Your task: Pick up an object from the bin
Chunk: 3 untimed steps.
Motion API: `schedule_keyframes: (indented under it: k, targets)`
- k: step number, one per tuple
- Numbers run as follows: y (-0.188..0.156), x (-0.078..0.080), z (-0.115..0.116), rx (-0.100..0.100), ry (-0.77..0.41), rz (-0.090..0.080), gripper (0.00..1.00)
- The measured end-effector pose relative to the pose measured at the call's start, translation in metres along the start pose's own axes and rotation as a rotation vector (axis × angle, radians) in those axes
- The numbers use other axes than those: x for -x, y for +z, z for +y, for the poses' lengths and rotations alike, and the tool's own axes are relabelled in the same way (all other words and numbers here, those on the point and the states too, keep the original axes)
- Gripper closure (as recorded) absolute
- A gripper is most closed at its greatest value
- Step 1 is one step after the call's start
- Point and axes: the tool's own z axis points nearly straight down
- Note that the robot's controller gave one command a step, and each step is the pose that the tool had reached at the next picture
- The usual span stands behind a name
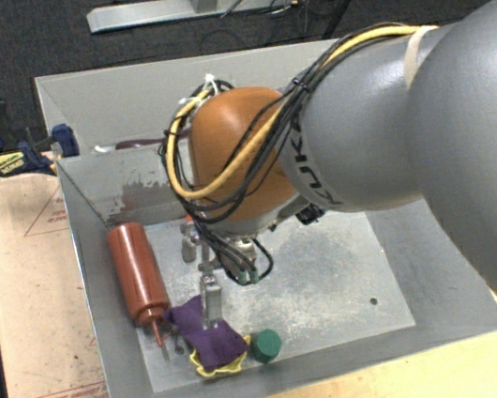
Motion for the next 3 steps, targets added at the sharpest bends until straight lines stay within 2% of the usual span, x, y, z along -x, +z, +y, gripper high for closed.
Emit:
schedule_keyframes:
  k: [1, 2, 3]
  targets:
    - [-0.039, 0.002, -0.026, -0.005, -0.073, 0.007, 0.00]
    - [-0.062, -0.002, -0.033, 0.001, -0.130, -0.012, 0.00]
    - [-0.003, -0.020, -0.025, -0.001, -0.028, -0.004, 0.00]
